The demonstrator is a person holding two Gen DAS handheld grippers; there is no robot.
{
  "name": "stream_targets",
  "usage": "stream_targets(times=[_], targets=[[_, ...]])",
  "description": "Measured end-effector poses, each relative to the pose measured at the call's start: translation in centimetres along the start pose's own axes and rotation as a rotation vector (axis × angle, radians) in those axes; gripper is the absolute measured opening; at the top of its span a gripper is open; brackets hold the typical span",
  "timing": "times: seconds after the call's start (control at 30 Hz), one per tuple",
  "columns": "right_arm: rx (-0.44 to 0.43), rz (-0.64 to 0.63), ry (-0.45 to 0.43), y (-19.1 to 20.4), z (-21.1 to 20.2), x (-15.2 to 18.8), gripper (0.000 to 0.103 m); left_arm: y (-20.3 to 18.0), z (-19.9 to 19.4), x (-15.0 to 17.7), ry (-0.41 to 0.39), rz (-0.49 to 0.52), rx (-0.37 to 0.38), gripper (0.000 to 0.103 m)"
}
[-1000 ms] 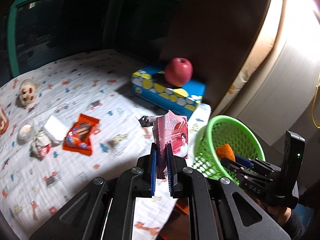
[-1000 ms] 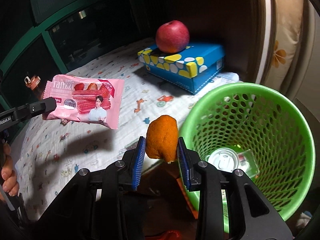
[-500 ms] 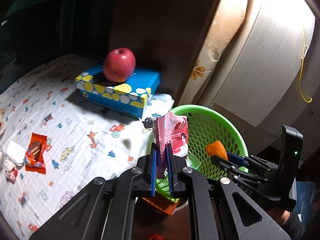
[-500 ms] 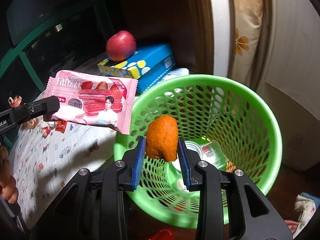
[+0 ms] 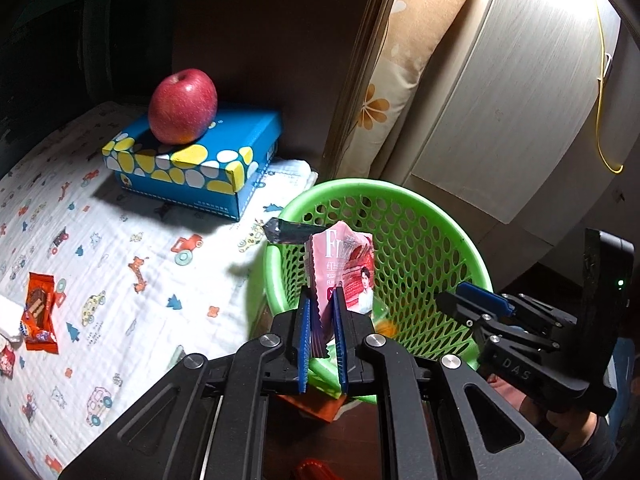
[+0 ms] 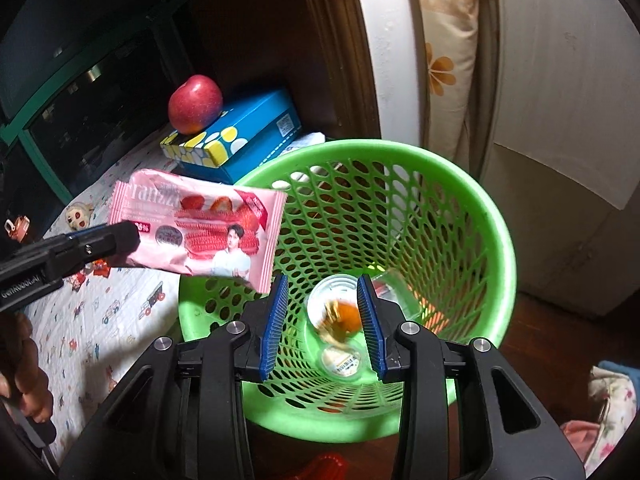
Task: Collect trash
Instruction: 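Carry both items over the green wastebasket and open both grippers, then move both grippers back toward the remaining trash on the bed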
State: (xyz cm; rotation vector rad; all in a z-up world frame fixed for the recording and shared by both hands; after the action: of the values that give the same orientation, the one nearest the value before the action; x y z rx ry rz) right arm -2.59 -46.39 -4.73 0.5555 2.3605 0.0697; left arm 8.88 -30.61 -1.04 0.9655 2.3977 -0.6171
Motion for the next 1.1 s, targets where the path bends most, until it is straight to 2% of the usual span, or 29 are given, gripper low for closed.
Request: stream_targets(times=[0.23, 0.27, 0.3, 0.33, 0.53, 0.6, 0.67, 0.77, 1.1], targets=[[0.004, 0.012, -0.024, -0.7, -0.9, -0.1, 0.036, -0.8, 0.9, 0.6, 0.025, 0.008, 0.017, 0.013], [0.003, 0.012, -0.026, -0.6, -1.0, -0.1, 0.036, -0.8, 1.0, 0.7, 0.028, 0.007, 0.022, 0.02], [0.001, 0.011, -0.029, -0.6, -1.1, -0.1, 0.036, -0.8, 1.0, 0.8, 0.027, 0.003, 0.021, 0.032], [0.0, 0.011, -0.031, -0.6, -1.2, -0.2, 0.036, -0.7, 0.9, 0.9, 0.021, -0.002, 0.019, 0.036], [-0.008, 0.003, -0.042, -0.1, -1.7, -0.3, 0.037, -0.2, 0.6, 1.5, 0.024, -0.015, 0.026, 0.04], [-0.013, -0.006, -0.041, 0.3, -1.7, -0.4, 0.037, 0.2, 0.2, 1.8, 0.017, -0.026, 0.018, 0.047], [-0.022, -0.017, -0.04, 1.0, -1.6, -0.4, 0.037, 0.9, -0.3, 2.1, 0.01, -0.039, 0.005, 0.048], [-0.032, -0.038, -0.042, 2.2, -1.4, -0.4, 0.05, 2.5, -1.2, 2.8, 0.0, -0.069, -0.029, 0.053], [-0.105, -0.124, -0.009, 8.1, 0.5, -0.6, 0.053, 11.0, -5.1, 4.9, -0.047, -0.214, -0.201, 0.061]])
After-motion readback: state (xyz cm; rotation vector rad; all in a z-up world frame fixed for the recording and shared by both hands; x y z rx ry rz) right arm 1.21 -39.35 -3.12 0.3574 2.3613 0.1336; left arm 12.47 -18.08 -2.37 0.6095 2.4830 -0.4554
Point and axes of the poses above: each gripper's, at about its wrist camera, not at the fingertips, and z roughly the way its jaws point, y to its left, x to its underside, the point moved 2 cm from there along z, roughly the way its jaws point, and after that the axes turned 3 degrees about y, right-handed, at the moved point
